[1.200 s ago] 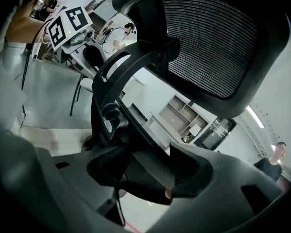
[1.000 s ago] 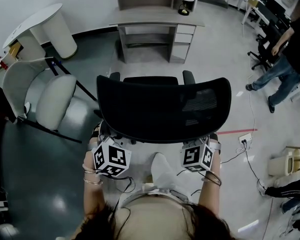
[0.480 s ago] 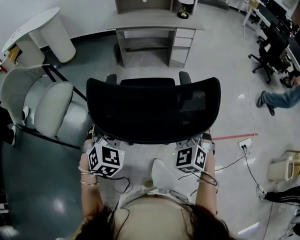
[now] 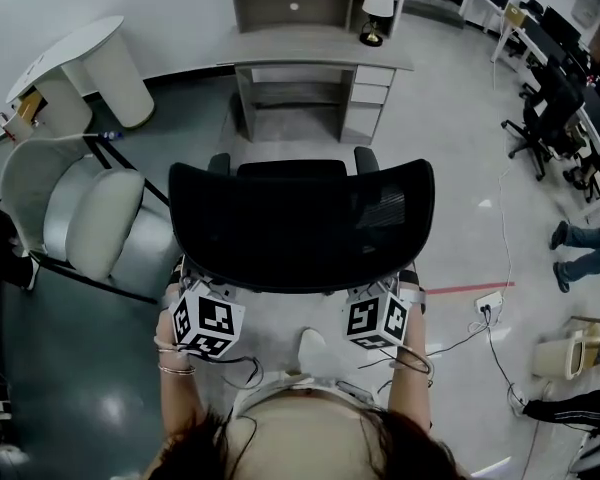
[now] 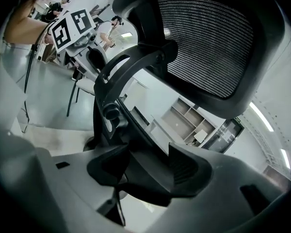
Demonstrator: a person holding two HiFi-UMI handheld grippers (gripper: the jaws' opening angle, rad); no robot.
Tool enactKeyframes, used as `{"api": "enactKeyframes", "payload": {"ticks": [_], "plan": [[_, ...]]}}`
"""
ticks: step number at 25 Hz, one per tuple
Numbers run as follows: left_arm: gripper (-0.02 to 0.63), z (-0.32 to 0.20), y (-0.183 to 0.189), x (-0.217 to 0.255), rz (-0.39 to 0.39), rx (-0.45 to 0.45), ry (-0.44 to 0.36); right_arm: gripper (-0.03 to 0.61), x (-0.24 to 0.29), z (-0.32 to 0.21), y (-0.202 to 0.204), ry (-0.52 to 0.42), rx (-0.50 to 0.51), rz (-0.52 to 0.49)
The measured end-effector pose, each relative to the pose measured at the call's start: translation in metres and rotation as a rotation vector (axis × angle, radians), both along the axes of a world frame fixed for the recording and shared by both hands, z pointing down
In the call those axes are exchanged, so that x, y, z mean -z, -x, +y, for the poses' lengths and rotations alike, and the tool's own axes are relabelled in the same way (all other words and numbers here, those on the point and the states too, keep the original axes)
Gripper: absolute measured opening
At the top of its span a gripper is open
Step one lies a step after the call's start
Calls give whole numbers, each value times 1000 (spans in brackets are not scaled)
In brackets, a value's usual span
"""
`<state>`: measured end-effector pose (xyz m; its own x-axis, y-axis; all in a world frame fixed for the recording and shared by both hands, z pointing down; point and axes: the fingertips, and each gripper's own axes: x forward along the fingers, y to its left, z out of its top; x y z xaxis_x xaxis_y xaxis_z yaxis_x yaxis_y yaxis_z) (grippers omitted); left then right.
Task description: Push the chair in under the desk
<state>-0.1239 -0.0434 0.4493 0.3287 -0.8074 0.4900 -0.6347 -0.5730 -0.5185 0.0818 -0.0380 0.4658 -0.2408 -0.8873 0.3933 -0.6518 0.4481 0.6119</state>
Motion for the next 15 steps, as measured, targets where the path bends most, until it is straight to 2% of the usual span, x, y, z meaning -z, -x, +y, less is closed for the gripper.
{"api": "enactKeyframes", "payload": {"ticks": [15], "plan": [[146,-37,2,1,27,48,27,243,2,-35,2,-21,26,-8]]}}
